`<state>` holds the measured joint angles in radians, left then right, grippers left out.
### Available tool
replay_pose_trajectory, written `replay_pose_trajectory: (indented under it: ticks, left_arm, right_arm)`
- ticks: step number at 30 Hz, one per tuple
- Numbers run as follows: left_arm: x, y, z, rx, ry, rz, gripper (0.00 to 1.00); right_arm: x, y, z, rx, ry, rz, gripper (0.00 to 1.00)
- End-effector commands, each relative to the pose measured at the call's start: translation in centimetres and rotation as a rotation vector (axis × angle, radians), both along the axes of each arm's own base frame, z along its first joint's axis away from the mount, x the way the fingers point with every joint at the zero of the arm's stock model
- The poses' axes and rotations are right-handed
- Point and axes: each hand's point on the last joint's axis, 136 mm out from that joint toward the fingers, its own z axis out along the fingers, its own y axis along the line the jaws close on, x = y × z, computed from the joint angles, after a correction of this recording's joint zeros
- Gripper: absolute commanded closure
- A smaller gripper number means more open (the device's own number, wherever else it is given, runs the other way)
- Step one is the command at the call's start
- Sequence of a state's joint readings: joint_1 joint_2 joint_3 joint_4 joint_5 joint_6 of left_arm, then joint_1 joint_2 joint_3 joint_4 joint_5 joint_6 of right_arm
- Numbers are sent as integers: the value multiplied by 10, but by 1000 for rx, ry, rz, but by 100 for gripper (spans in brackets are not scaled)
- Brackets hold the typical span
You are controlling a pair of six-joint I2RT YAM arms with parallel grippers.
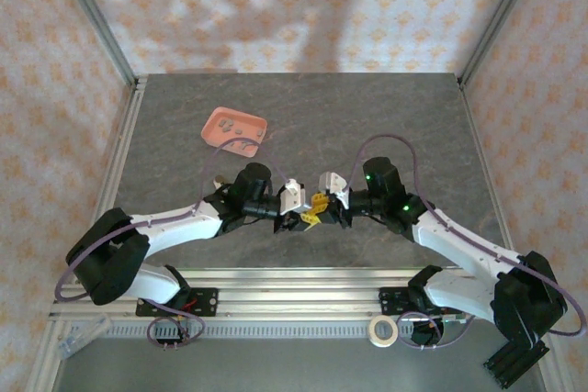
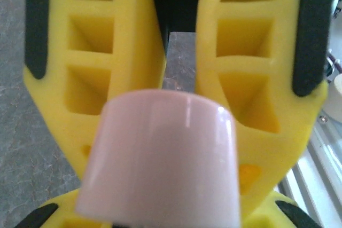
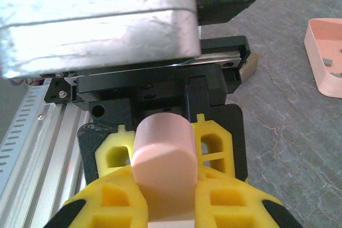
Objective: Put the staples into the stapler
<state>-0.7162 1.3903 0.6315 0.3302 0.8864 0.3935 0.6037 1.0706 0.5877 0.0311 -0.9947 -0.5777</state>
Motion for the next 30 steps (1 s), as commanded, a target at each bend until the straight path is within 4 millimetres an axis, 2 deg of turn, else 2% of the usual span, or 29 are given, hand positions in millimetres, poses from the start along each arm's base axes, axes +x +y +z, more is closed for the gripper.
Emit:
replay_pose_trajectory:
  ticks: [1, 5, 9, 12, 14, 16, 19, 22, 26, 30]
  left_arm:
    - [6, -5, 20, -72, -29, 37, 78]
    - [23, 6, 14, -42, -11, 187, 80]
    - [44, 20, 11, -17, 46, 375, 83]
    - [65, 35, 10, -10, 110, 566, 83]
    - [85, 53, 7, -12, 182, 765, 81]
    - [97, 67, 1, 13, 246, 904, 78]
    - [105, 75, -14, 111, 329, 1010, 72]
    - [112, 84, -30, 203, 412, 1135, 74]
    - [117, 82, -52, 267, 521, 1215, 80]
    - [122, 74, -70, 272, 598, 1287, 81]
  right_arm:
    - [2, 2, 13, 21, -22, -1, 93]
    - [14, -2, 13, 33, -31, -101, 86]
    - [35, -10, 16, 51, -22, -252, 66]
    - [62, -24, 15, 66, 31, -467, 55]
    - [87, -43, 11, 77, 101, -680, 51]
    - [100, -60, 3, 77, 154, -832, 49]
    - [108, -79, -13, 74, 174, -965, 48]
    - [109, -92, -25, 80, 192, -1047, 48]
    - [106, -97, -37, 68, 223, -1071, 48]
    - [104, -98, -42, 63, 246, -1078, 48]
